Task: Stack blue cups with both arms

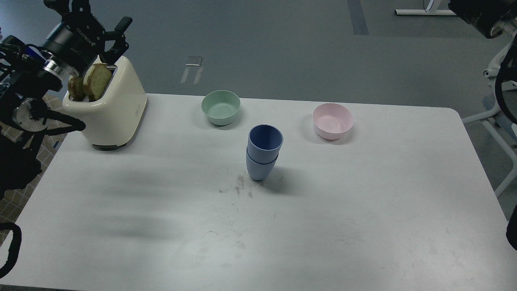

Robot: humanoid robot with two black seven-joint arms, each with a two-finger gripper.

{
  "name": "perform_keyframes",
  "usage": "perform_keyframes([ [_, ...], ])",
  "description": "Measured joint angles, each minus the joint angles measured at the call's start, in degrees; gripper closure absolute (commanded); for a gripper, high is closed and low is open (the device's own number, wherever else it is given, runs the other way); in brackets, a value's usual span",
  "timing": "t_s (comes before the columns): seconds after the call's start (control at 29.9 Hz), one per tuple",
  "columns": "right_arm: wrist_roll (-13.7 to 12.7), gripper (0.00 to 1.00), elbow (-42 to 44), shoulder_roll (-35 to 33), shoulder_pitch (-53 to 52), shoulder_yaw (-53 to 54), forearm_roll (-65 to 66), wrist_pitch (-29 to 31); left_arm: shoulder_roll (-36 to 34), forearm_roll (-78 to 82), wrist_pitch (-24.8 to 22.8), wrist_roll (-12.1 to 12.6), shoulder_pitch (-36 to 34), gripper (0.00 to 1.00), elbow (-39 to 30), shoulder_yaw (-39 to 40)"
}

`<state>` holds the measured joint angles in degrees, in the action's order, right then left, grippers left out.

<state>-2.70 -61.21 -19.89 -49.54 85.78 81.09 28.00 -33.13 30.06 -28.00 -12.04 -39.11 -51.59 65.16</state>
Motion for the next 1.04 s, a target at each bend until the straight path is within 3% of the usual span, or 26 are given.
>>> perform_keyframes([
  [0.3,0.16,0.00,7.52,-0.58,4.43,3.30,-19.35,-0.01,-0.09,-0.69,0.00,-0.30,0.27,0.02,0.33,0.36],
  [0.63,0.16,0.00,8.12,-1.25,11.89,4.40,-38.91,-0.02,0.63,-0.94,0.02,-0.42,0.16,0.02,0.71,1.06],
  [1.04,0.33,0.00,7.63,-1.38,12.63,7.92,-42.14,0.00,0.79,-2.53,0.18,-0.60,0.09,0.02,0.79,1.20],
])
